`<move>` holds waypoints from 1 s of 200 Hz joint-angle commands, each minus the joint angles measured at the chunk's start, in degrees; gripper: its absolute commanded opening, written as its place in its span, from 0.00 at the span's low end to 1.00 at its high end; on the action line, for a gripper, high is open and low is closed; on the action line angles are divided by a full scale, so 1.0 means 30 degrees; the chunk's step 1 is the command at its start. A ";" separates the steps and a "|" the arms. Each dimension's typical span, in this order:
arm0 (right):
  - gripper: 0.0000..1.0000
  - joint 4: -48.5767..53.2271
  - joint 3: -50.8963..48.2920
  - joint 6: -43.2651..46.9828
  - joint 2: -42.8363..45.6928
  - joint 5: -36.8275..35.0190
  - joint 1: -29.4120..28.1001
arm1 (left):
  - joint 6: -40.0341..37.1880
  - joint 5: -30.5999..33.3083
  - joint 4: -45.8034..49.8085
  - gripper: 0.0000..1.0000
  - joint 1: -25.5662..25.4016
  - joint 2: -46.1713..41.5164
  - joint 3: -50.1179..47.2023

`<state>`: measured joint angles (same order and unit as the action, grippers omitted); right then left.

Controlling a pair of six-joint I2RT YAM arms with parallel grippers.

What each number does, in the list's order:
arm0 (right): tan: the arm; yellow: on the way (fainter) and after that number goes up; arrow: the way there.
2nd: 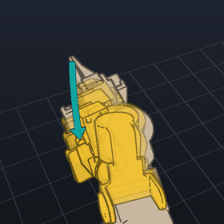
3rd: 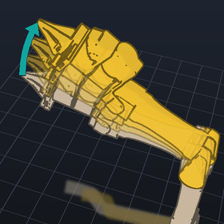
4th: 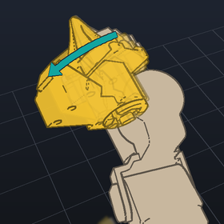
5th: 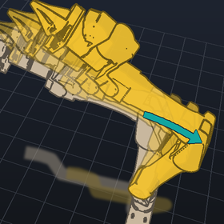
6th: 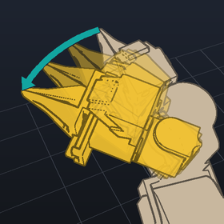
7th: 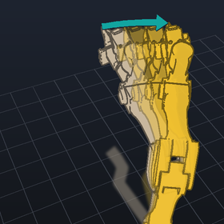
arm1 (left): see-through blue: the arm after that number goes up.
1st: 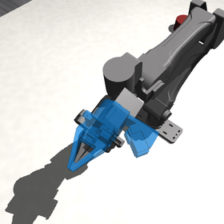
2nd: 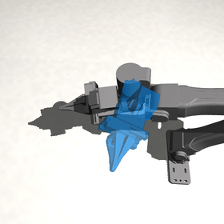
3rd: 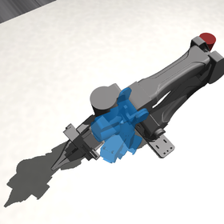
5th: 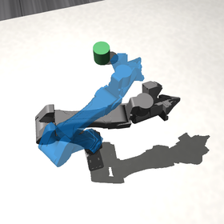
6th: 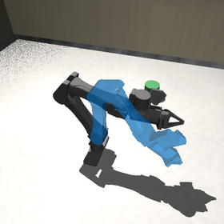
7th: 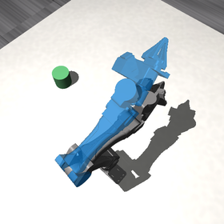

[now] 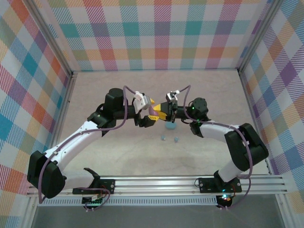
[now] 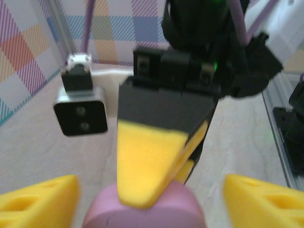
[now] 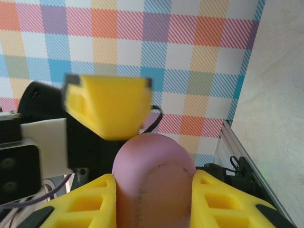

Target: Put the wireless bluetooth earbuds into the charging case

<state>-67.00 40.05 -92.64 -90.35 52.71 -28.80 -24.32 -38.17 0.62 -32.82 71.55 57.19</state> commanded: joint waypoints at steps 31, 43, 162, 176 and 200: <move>0.16 -0.0816 -0.1492 0.1995 0.1038 -0.4271 -0.0142 | 0.7053 0.5182 -0.1992 1.00 0.0295 -0.1918 -0.0417; 0.16 -0.0422 -0.1736 0.3070 0.1626 -0.5386 -0.0184 | 1.0088 0.6231 -0.0377 1.00 0.0576 -0.1816 0.0352; 0.16 0.0420 -0.1045 0.5499 0.2684 -0.7439 -0.0640 | 2.2126 -0.2264 -0.4868 0.71 0.1098 0.1533 0.0106; 0.16 0.0701 -0.1047 0.5494 0.2892 -0.7657 -0.0619 | 2.2239 -0.2087 -0.4935 0.68 0.1063 0.1578 -0.0176; 0.16 0.1664 -0.0959 0.5710 0.3327 -0.7953 -0.0655 | 2.2285 -0.2071 -0.5033 0.65 0.1008 0.1610 -0.0437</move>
<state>-63.61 36.10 -77.19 -82.32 30.55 -30.46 40.97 -42.92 -11.49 -29.23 76.55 56.75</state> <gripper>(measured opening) 0.322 0.662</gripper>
